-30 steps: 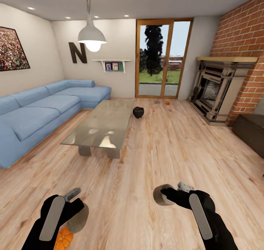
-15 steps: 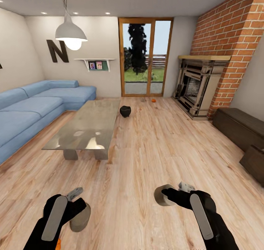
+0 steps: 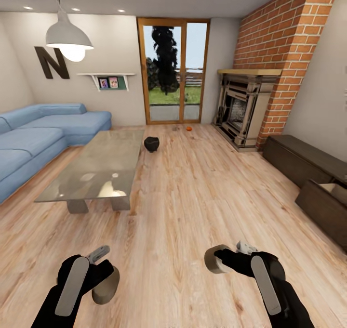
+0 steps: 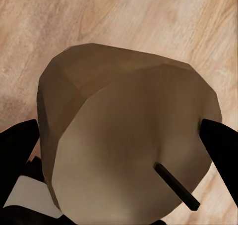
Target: Place each of the two pumpkins and all three candles from the living room inside a cabinet in the living room (use any cabinet), then make sure every cabinet is closed, and position the cauldron so it is next to a table in the living room.
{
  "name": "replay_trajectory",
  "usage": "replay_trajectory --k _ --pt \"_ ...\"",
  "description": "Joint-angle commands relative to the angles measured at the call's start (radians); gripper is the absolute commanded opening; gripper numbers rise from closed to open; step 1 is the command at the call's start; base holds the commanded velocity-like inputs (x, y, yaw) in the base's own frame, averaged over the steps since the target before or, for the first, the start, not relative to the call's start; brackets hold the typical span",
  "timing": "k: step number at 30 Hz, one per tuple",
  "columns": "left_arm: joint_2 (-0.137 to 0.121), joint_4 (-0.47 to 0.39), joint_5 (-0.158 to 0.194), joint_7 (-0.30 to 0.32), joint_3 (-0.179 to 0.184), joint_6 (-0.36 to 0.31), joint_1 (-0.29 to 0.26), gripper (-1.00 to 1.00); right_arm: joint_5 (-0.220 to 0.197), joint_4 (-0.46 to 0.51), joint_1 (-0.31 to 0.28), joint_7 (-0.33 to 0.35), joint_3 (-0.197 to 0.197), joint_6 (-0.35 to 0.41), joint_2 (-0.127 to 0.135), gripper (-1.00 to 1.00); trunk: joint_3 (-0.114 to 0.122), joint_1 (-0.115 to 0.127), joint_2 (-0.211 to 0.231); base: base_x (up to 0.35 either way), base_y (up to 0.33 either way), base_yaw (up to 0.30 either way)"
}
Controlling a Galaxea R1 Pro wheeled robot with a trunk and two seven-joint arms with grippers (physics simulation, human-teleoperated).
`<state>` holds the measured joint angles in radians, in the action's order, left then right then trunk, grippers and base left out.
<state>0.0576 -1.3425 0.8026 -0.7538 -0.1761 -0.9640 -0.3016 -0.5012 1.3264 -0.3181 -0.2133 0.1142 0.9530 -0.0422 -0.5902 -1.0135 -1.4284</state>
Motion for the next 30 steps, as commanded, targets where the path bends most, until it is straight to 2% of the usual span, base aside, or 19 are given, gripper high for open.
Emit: replay_trajectory --k 1,18,24,30 --pt "0.001 -0.001 0.010 -0.010 -0.002 -0.002 -0.001 -1.00 -0.014 0.001 -0.001 -0.009 0.003 0.003 -0.002 -1.00 -0.002 0.000 -0.001 0.000 0.000 -0.192" --pt "0.001 -0.001 0.010 -0.010 0.001 0.015 -0.001 -1.00 -0.014 -0.007 -0.001 -0.009 0.004 0.003 -0.002 -1.00 -0.024 0.000 -0.001 0.000 0.000 -0.188" --pt "0.000 -0.001 0.009 -0.011 0.033 0.016 -0.001 -1.00 -0.014 -0.007 -0.001 -0.009 0.004 0.005 -0.001 -1.00 -0.031 0.000 -0.001 0.000 0.000 -0.186" --pt "0.001 -0.001 0.009 -0.012 0.036 0.016 -0.001 -1.00 -0.014 -0.007 -0.001 -0.009 0.026 0.006 0.002 -1.00 -0.039 0.000 -0.001 0.000 0.000 -0.185"
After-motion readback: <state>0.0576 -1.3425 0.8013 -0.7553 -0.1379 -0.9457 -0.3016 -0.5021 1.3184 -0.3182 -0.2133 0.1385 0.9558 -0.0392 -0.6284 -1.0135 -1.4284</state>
